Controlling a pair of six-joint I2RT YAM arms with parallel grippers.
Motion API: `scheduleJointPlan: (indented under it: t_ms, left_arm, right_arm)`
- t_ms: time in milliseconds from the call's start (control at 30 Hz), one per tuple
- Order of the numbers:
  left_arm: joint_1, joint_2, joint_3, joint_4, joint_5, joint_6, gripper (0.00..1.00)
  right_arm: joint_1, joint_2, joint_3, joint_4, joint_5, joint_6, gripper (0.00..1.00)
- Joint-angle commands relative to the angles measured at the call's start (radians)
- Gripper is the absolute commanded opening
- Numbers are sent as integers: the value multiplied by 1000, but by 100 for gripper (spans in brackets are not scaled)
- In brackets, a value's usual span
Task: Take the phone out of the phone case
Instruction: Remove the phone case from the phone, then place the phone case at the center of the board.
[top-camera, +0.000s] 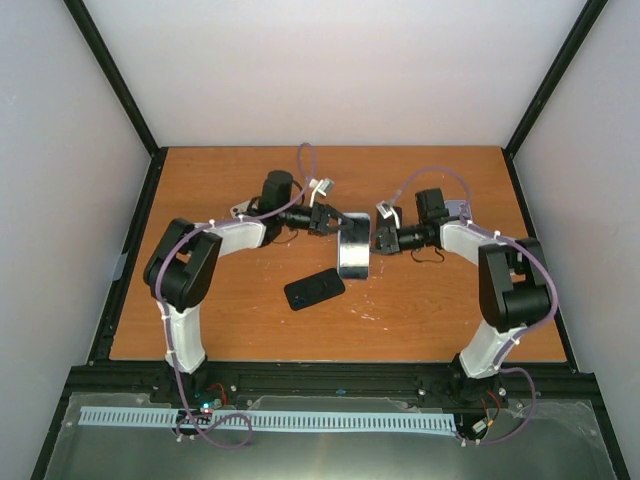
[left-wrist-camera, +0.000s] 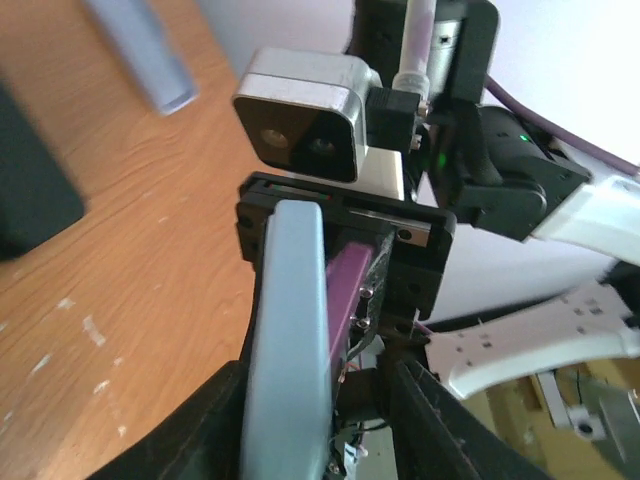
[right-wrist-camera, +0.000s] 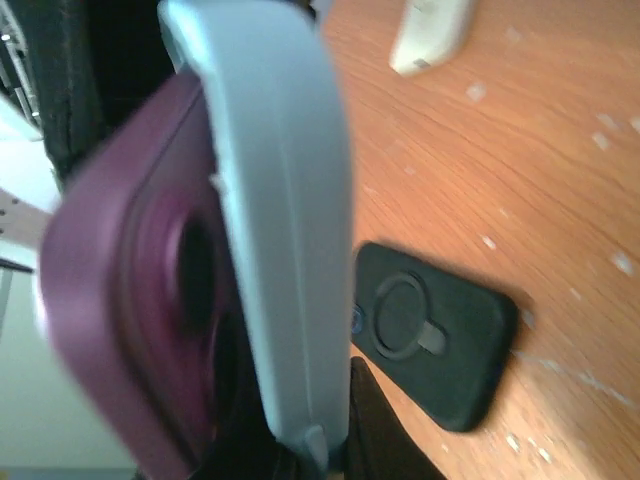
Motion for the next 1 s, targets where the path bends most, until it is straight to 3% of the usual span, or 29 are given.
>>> scheduleJointPlan:
  t_ms: [0,167,400,533,967]
  left_arm:
    - [15,55,-45,180,-137,-150,46]
    - [58,53,-90,165,-208,-128,56]
    - [44,-77,-65,-270,-439,145,56]
    - [-80,-128,-16,-456,-643,270,56]
    - [-392,-177,-73,-661,-1068,452,57]
  right_arm:
    - [-55,115,-58,64,7,42,3]
    - [-66,224,-44,47,10,8,3]
    - [-83,212,-17,-1,140,32,3]
    - [-88,181,-6,-46,236,50,3]
    - [-92,207,29,-109,225,3,3]
